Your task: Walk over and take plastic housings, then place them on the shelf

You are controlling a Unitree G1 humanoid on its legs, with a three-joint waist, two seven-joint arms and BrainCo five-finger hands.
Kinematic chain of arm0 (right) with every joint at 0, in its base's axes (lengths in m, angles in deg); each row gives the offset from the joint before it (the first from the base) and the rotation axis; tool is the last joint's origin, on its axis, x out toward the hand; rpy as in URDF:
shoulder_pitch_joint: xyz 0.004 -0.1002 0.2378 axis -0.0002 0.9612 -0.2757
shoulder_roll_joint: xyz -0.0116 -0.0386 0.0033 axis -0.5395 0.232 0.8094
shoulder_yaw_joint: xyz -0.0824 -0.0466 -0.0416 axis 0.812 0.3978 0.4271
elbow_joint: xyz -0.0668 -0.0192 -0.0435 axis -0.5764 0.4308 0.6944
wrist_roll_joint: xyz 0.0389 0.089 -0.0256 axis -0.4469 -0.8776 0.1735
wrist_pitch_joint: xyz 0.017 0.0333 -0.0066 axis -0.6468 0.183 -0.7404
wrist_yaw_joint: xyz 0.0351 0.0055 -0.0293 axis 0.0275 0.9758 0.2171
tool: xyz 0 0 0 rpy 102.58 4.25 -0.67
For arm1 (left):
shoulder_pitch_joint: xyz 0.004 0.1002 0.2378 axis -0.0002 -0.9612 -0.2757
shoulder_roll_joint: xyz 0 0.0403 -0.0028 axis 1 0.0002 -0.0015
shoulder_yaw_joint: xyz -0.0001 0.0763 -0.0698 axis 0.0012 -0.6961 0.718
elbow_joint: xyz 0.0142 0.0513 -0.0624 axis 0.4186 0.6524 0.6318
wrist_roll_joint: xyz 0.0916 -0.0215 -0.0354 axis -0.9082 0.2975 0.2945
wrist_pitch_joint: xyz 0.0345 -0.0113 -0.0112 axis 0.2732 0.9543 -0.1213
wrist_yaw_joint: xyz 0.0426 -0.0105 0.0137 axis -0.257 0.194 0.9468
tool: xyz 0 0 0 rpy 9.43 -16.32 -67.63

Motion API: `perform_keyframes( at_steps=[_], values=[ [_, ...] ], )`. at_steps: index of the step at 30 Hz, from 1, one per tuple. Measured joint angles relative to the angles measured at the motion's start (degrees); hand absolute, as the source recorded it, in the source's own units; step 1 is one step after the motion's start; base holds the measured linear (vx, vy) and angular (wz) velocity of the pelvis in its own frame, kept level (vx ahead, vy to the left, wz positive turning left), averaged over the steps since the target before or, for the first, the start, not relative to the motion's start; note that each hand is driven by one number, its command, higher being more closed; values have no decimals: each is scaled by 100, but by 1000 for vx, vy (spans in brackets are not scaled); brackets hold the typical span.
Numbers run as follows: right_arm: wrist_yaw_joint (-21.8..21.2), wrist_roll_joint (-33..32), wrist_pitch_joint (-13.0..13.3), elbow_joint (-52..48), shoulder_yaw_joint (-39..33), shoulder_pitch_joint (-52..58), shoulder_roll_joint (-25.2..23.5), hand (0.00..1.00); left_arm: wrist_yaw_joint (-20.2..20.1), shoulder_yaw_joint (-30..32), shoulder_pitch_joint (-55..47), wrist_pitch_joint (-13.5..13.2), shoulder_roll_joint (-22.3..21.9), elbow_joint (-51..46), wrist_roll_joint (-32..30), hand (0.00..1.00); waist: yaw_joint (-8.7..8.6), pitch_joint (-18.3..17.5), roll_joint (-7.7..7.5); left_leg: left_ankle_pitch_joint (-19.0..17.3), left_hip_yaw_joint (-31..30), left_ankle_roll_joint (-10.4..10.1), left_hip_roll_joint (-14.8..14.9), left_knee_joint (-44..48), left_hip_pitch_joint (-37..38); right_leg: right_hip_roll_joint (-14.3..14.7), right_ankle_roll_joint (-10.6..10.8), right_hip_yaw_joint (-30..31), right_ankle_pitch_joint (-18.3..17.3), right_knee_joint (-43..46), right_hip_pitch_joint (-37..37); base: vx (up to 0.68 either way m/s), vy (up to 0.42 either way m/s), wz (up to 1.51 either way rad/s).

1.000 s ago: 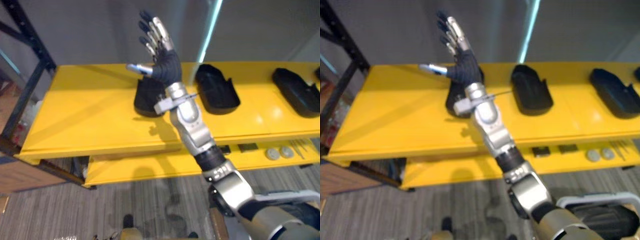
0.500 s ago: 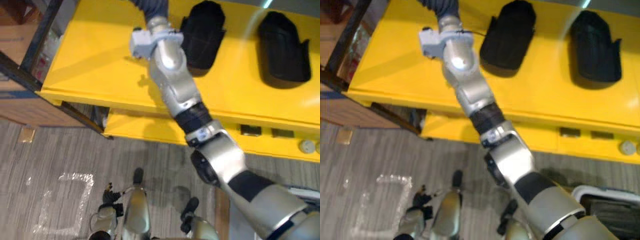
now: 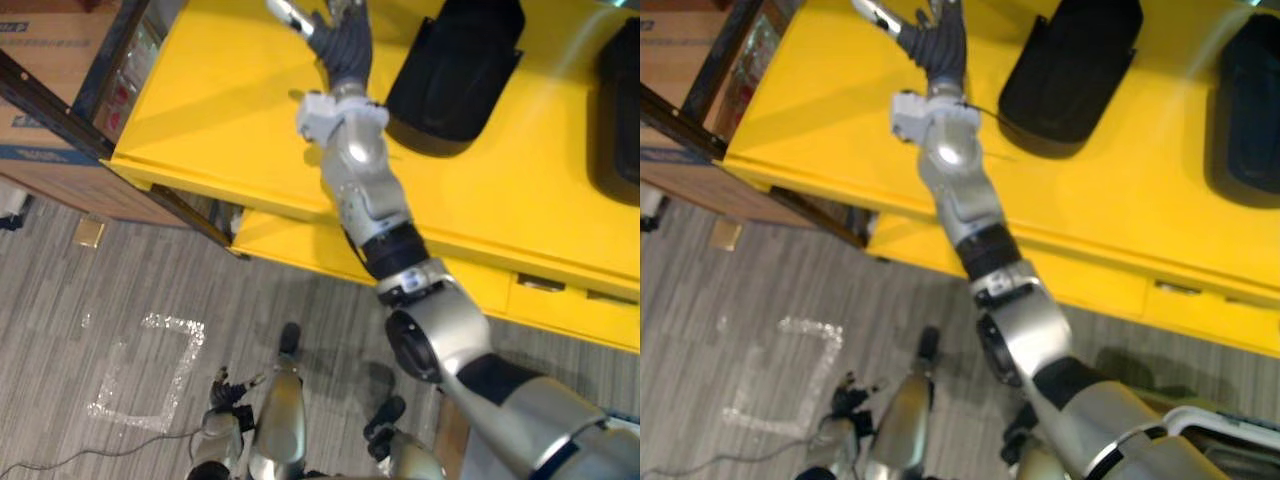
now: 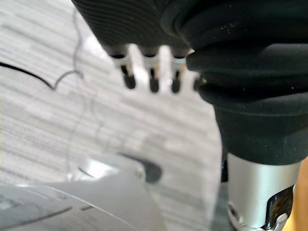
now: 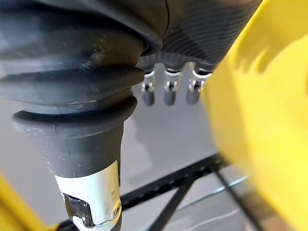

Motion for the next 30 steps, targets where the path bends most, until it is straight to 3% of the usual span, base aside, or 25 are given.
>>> perform_keyframes(
  at_steps=[10, 21, 30],
  values=[
    [216, 536, -128, -136, 336, 452, 23, 0, 44, 8, 72, 8, -111, 0, 175, 0, -19, -3, 4, 15, 50, -22, 18, -74, 80, 14, -8, 33, -6, -22, 8, 2, 3, -1],
    [533, 651, -165, -68, 146, 493, 25, 0, 95, -136, 77, 18, -106, 9, 221, 0, -21, -7, 0, 48, 165, -72, 23, -149, 126, 32, 17, 169, 21, -62, -56, 4, 7, -4],
    [635, 764, -281, 143, -7, 512, 27, 0, 174, -552, 99, 62, -46, -2, 223, 0, -124, -35, 39, 58, 184, -89, 35, -166, 235, 57, 18, 186, 29, -130, 72, 6, 5, -1]
  ],
)
